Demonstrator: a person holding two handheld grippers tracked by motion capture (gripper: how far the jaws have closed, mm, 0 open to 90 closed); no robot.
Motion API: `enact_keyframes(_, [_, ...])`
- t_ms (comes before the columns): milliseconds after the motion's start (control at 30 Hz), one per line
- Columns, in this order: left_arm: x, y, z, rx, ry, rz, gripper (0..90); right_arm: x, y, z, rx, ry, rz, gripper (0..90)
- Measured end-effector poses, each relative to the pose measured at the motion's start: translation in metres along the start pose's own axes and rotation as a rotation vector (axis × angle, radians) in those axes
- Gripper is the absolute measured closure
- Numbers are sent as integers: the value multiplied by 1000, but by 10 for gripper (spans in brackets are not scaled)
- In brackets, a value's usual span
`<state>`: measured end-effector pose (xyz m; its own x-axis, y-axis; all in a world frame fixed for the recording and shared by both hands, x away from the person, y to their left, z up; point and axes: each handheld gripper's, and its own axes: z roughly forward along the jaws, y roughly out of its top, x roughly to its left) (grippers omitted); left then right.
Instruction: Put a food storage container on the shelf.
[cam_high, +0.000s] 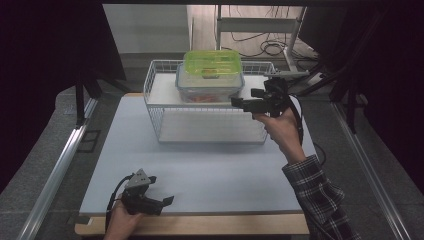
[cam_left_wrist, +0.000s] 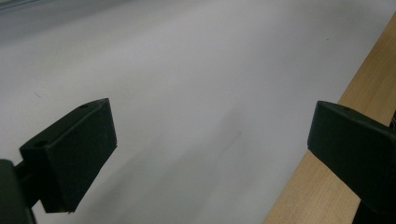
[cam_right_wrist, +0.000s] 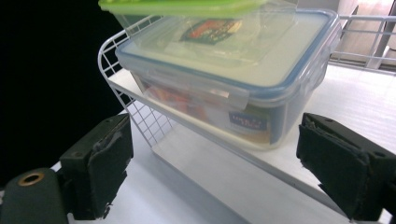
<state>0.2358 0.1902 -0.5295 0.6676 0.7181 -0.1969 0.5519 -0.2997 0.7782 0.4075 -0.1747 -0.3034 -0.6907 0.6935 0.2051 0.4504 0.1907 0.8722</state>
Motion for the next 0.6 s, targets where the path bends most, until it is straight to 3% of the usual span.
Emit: enact_keyframes(600, [0, 0, 0, -1, 0, 6, 15, 2, -29, -1, 28, -10, -56, 75])
